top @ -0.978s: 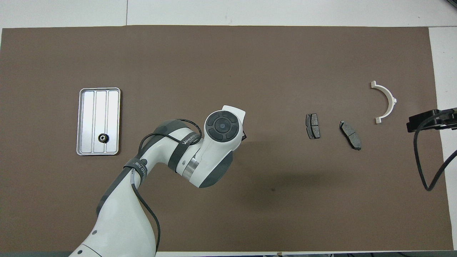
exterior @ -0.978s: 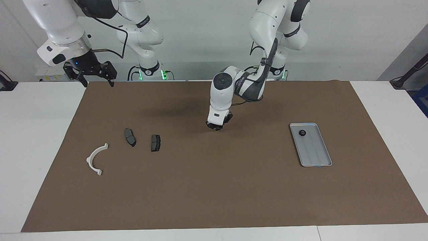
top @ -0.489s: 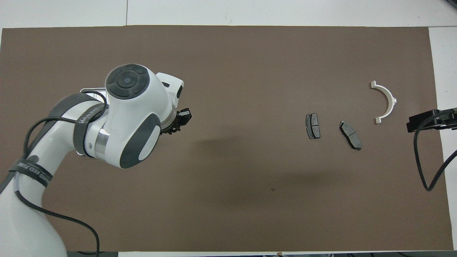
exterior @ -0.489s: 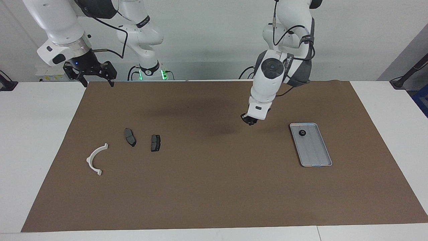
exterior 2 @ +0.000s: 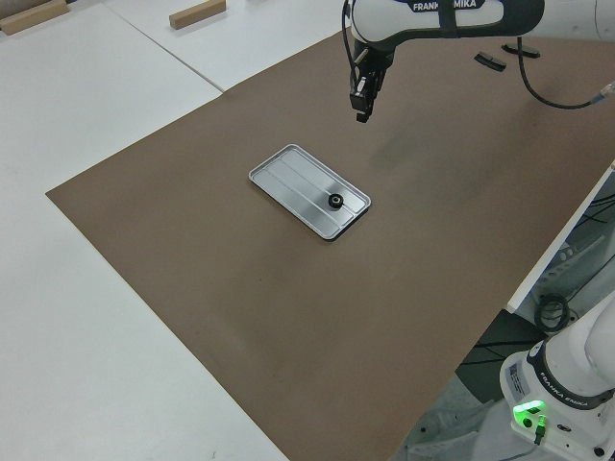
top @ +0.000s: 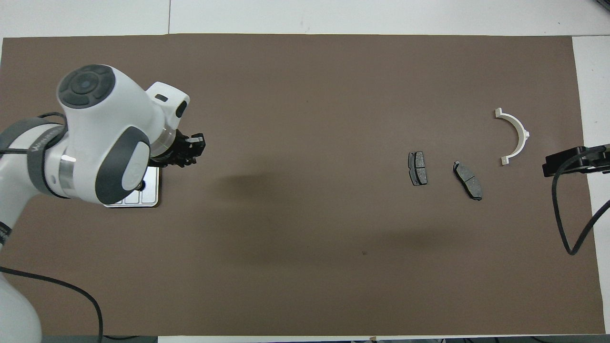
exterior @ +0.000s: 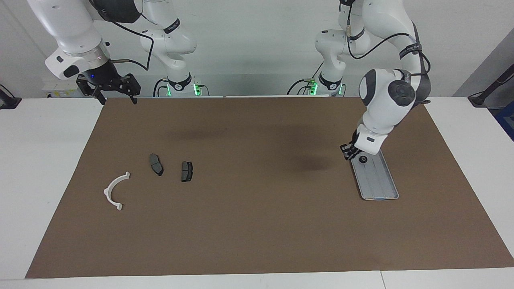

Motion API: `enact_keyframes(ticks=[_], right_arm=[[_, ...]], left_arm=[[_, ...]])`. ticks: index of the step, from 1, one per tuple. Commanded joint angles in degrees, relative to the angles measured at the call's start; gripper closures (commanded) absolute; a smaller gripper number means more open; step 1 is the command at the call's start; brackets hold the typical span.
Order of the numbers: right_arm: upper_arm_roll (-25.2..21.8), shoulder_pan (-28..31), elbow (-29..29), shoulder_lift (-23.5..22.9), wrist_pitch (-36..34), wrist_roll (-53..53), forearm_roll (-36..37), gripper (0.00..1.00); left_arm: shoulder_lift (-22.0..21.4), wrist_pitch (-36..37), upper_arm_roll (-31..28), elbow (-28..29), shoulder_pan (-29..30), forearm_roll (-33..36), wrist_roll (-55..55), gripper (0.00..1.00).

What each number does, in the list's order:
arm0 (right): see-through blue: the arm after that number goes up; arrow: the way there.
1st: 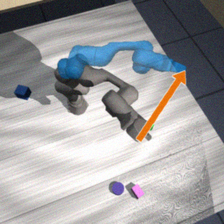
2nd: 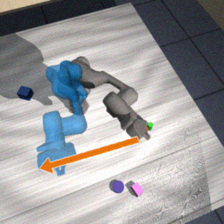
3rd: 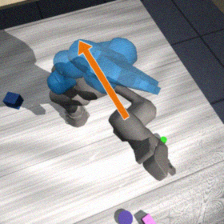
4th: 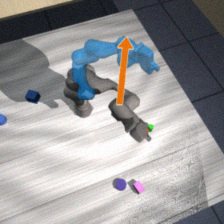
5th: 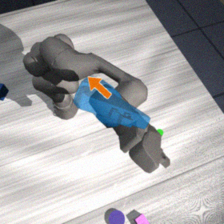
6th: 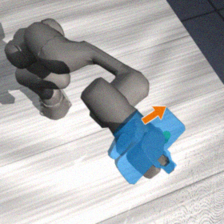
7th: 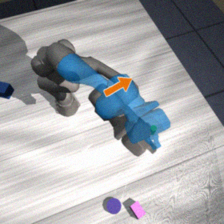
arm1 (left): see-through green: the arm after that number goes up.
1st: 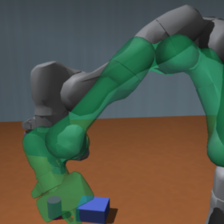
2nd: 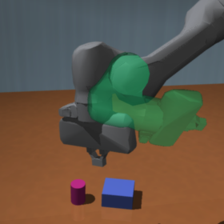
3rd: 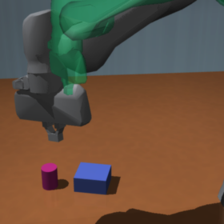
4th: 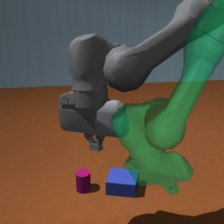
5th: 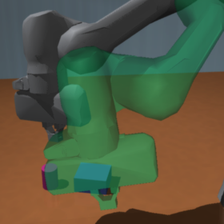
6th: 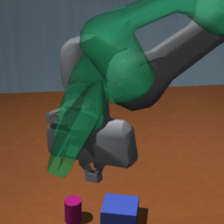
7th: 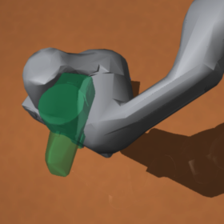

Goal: Pick bearing gear from pile to tray
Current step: 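Carry the second bearing to the tray and release it with the left gripper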

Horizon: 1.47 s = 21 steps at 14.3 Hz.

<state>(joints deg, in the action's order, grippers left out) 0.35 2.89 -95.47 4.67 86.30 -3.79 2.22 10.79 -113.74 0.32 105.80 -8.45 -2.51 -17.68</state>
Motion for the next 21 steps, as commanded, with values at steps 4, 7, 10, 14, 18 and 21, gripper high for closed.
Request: enact_keyframes(ticks=[4,7,10,14,18,21], right_arm=[[0.7,1.1,-1.4,1.3,-0.3,-0.3,0.4,0.00],[0.7,1.1,-1.5,1.6,-0.3,-0.3,0.4,0.00],[0.7,1.1,-1.5,1.6,-0.3,-0.3,0.4,0.00],[0.7,1.1,-1.6,1.7,-0.4,-0.4,0.4,0.00],[0.7,1.2,-1.6,1.7,-0.3,-0.5,0.4,0.00],[0.7,1.0,-1.5,1.6,-0.3,-0.4,0.4,0.00]], left_arm=[[0.4,-9.0,0.8,4.6,9.6,0.6,14.8,0.97],[1.8,-10.9,0.7,4.6,9.9,0.6,15.6,0.97],[3.4,-13.9,0.7,5.4,11.4,0.6,16.4,0.97],[5.8,-15.8,0.6,6.3,11.6,0.6,16.7,0.95],[6.1,-17.2,0.6,6.7,11.5,2.3,17.2,0.94],[7.3,-19.1,0.7,6.9,11.6,3.7,17.3,0.94]])
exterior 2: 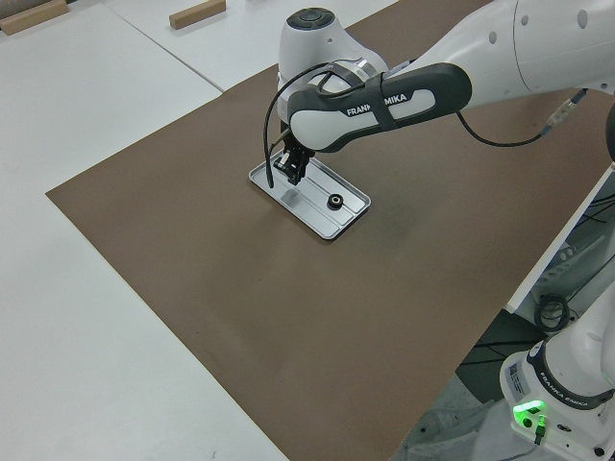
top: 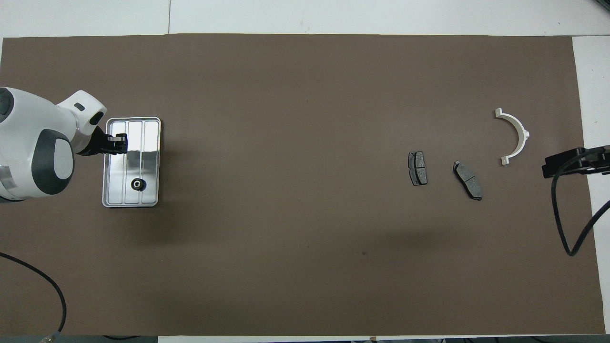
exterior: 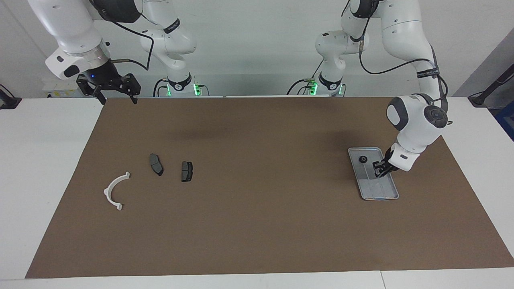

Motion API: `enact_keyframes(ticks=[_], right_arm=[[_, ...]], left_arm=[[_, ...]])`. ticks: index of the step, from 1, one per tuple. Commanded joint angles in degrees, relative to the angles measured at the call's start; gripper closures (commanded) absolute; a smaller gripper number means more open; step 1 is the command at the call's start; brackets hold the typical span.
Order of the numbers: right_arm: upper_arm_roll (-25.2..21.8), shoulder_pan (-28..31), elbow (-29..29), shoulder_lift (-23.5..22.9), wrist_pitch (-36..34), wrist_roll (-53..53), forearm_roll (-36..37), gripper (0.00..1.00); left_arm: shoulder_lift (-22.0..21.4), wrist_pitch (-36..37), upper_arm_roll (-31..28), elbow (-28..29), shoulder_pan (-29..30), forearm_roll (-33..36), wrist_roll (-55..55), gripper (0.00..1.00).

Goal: Pick bearing gear from pile to tray
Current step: 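Carry the second bearing to the tray and release it with the left gripper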

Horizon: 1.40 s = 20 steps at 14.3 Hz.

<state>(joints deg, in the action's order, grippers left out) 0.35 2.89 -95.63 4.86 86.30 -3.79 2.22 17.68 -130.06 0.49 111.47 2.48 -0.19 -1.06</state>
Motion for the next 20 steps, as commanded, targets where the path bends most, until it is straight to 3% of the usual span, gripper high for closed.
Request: enact_keyframes(ticks=[1,5,7,8,10,11,12,17,20], right_arm=[[0.7,0.9,-1.3,1.4,-0.3,-0.4,0.4,0.00],[0.6,0.8,-1.2,1.3,-0.3,-0.5,0.4,0.00],[0.6,0.8,-1.2,1.3,-0.3,-0.5,0.4,0.00],[0.6,0.8,-1.2,1.3,-0.3,-0.5,0.4,0.00],[0.6,0.7,-1.2,1.3,-0.1,-0.4,0.4,0.00],[0.7,0.7,-1.2,1.3,-0.1,-0.3,0.4,0.00],[0.7,0.8,-1.4,1.4,0.0,-0.2,0.4,0.00],[0.7,0.7,-1.5,1.4,0.0,0.1,0.4,0.00],[0.7,0.7,-1.5,1.4,0.0,0.1,0.4,0.00]], left_arm=[[0.5,-3.2,0.6,1.7,0.7,1.2,0.6,0.92],[0.6,-6.0,0.6,3.8,0.8,1.2,0.7,0.89],[0.7,-7.6,0.6,4.9,1.0,1.2,0.7,0.82],[0.7,-7.4,0.6,4.9,1.0,1.2,0.7,0.62],[0.7,-6.8,0.6,4.2,1.1,1.2,0.7,0.30],[0.7,-5.9,0.6,3.2,1.1,1.2,0.7,0.06],[0.7,-4.0,0.6,1.6,1.1,1.2,0.7,0.00],[-2.6,12.9,0.5,-8.2,1.0,0.7,0.7,0.00],[-7.4,19.4,0.4,-9.3,1.0,0.6,0.6,0.00]])
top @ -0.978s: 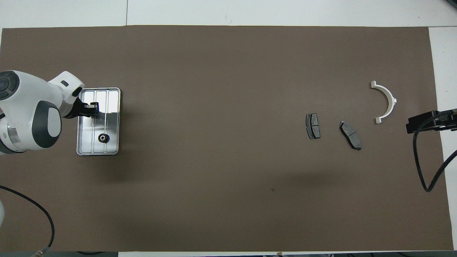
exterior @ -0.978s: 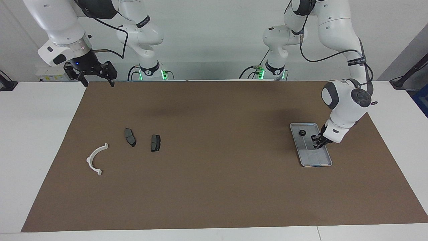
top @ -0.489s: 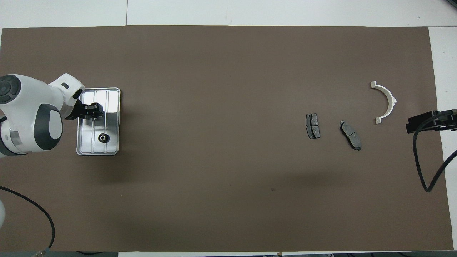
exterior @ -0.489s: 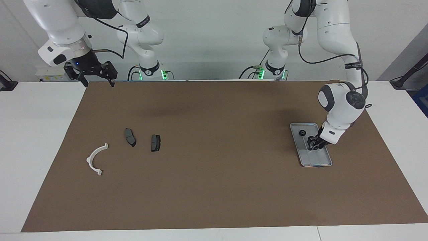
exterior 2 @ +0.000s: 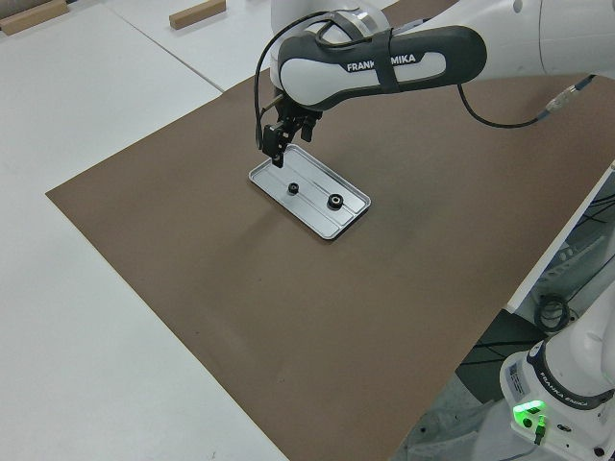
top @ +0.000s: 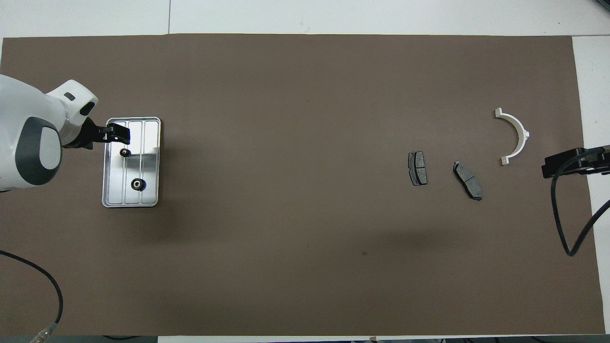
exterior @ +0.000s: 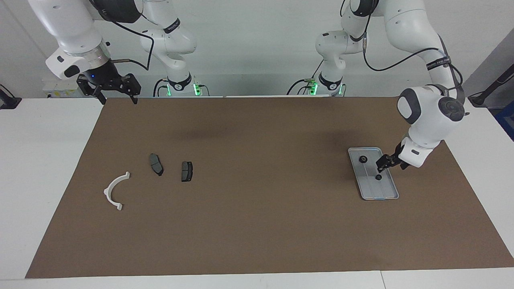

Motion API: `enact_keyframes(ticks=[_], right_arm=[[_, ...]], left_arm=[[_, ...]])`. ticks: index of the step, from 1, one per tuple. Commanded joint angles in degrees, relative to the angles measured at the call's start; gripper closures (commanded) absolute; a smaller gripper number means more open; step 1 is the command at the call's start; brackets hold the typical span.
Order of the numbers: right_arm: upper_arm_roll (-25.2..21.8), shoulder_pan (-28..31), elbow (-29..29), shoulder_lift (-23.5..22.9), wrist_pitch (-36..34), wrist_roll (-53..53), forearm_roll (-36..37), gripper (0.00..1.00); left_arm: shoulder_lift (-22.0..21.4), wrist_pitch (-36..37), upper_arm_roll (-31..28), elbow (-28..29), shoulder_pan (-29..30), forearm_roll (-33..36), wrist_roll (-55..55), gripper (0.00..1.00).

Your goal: Pick bearing gear from pile to tray

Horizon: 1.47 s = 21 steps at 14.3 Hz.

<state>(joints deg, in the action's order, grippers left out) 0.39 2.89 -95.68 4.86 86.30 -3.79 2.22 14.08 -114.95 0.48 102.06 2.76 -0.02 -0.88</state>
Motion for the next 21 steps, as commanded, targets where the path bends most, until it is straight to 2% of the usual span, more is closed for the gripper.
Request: enact_keyframes(ticks=[1,8,11,13,19,21], right_arm=[[0.7,0.7,-1.4,1.4,-0.1,0.0,0.5,0.00],[0.7,0.7,-1.4,1.6,0.0,-0.3,0.4,0.00],[0.7,0.7,-2.0,2.1,0.2,-0.1,0.4,0.00],[0.7,0.7,-2.0,2.1,0.3,0.0,0.4,0.00],[0.8,0.8,-2.1,2.2,0.4,0.1,0.4,0.00],[0.8,0.7,-2.1,2.3,0.4,0.1,0.4,0.00]], left_arm=[[-5.4,6.0,0.4,0.0,0.8,0.5,0.4,0.00],[-17.1,20.2,0.3,-0.4,0.4,0.4,0.4,0.00],[-17.5,28.0,-0.7,-3.2,0.2,0.3,0.5,0.00],[-17.0,30.3,-0.7,-5.0,-0.2,0.2,0.4,0.00],[-15.9,25.5,-1.0,-5.5,-2.3,-1.6,-0.3,0.00],[-13.2,25.5,-0.9,-8.3,-2.3,-1.9,-0.4,0.00]])
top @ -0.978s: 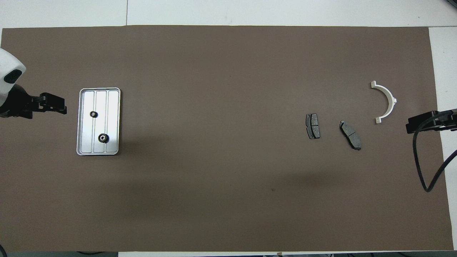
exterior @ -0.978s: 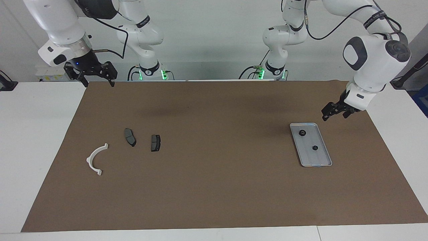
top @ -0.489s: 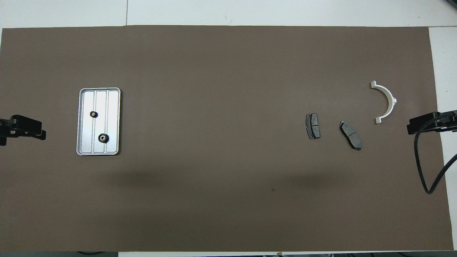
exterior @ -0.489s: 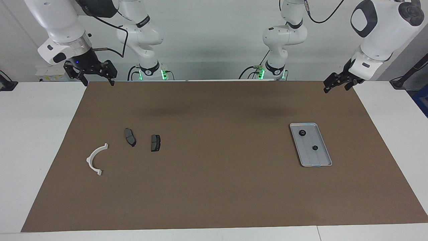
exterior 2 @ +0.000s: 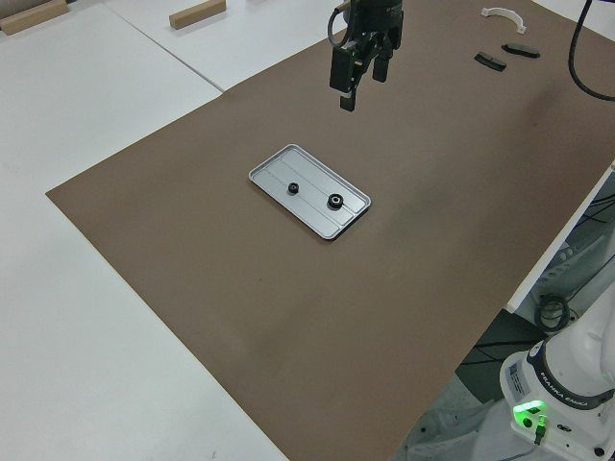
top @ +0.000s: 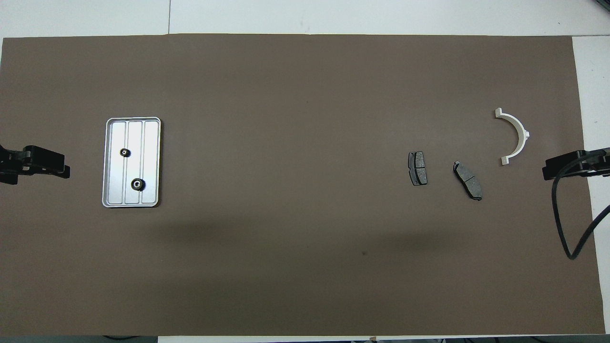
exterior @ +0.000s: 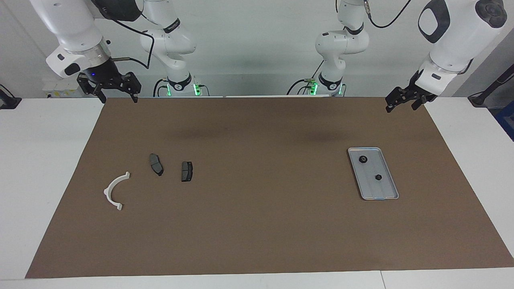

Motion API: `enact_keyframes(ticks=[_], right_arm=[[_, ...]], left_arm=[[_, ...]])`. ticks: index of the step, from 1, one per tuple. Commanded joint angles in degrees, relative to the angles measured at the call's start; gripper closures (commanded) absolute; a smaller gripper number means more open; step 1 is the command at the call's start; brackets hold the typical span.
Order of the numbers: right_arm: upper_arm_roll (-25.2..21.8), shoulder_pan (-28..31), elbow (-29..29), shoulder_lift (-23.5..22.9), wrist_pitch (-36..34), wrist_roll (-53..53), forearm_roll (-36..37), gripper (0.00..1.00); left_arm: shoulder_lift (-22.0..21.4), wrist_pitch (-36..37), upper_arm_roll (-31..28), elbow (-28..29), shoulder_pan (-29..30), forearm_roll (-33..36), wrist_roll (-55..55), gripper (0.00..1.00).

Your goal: Pick bearing gear from pile to tray

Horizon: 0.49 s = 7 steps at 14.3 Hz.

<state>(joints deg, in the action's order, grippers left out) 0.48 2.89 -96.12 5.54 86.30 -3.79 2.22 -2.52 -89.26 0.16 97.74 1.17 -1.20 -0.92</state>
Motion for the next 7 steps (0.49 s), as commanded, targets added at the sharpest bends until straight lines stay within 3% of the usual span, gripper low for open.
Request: enact_keyframes(ticks=[1,7], right_arm=[[0.8,0.7,-1.7,1.6,0.4,0.1,0.4,0.00],[1.0,0.6,-1.7,1.6,0.3,0.2,0.4,0.00]], left_arm=[[4.5,-0.1,-0.7,-5.3,-1.1,-0.8,-0.3,0.00],[1.3,5.6,-2.8,-5.4,-3.7,-0.7,-0.1,0.00]])
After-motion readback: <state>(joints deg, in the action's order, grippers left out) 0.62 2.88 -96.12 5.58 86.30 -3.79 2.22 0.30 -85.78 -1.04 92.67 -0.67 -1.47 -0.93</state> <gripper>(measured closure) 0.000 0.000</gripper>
